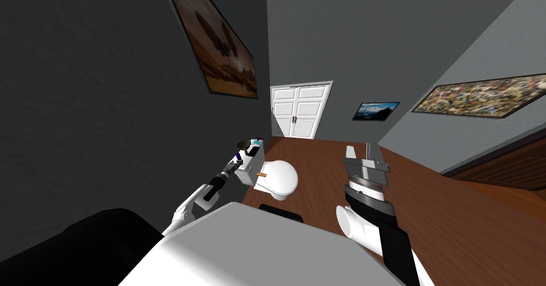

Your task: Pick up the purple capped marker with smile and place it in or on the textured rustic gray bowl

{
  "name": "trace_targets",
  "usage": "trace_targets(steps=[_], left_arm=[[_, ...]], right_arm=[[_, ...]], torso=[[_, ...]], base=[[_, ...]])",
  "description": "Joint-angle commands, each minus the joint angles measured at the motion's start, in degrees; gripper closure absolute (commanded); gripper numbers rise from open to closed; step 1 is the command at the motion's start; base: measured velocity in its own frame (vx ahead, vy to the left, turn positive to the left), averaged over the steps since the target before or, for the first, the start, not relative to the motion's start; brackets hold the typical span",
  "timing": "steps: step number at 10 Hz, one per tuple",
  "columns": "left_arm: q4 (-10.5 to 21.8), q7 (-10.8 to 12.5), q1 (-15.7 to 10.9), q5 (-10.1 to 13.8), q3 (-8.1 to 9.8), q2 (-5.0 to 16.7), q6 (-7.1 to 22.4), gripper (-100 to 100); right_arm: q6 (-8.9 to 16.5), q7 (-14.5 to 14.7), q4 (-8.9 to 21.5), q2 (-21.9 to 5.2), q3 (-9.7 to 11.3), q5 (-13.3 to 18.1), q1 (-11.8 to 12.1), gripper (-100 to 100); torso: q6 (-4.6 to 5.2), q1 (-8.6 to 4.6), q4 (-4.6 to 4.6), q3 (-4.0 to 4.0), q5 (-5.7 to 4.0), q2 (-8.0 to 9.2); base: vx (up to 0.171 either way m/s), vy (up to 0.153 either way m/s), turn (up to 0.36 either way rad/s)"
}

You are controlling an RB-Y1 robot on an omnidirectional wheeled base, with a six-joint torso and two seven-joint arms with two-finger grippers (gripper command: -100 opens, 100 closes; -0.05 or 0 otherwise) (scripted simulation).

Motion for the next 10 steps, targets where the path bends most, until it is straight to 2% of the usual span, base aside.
trace_targets(steps=[1, 2, 8, 9, 10], left_arm=[[-0.82, 0.55, 0.76, -0.28, 0.35, 1.7, 1.83, -100], [-1.67, 1.08, 1.58, -0.54, 0.72, 3.41, 3.5, -100], [-3.94, 3.0, 4.31, -1.27, 1.93, 9.04, 9.31, -100], [-4.05, 2.71, 4.21, -1.21, 1.78, 8.39, 8.73, -100], [-4.12, 2.83, 4.29, -1.2, 1.83, 8.51, 8.95, 0]], right_arm=[[0.0, 0.0, 0.0, 0.0, 0.0, 0.0, 0.0, 0], [0.0, 0.0, 0.0, 0.0, 0.0, 0.0, 0.0, 0], [0.0, 0.0, 0.0, 0.0, 0.0, 0.0, 0.0, 0], [0.0, 0.0, 0.0, 0.0, 0.0, 0.0, 0.0, 0], [0.0, 0.0, 0.0, -0.01, 0.0, 0.0, 0.0, 0]], torso=[[0.0, 0.0, 0.0, 0.0, 0.0, 0.0], [0.0, 0.01, 0.0, 0.0, 0.0, 0.0], [0.0, 0.11, 0.01, 0.04, 0.03, 0.07], [-0.01, 0.05, 0.01, 0.04, 0.02, 0.07], [0.0, 0.16, 0.02, 0.06, 0.04, 0.11]], base=[[0.041, -0.077, -0.012], [0.045, -0.093, -0.021], [0.03, -0.071, -0.006], [0.012, -0.034, 0.006], [0.002, -0.006, 0.001]])
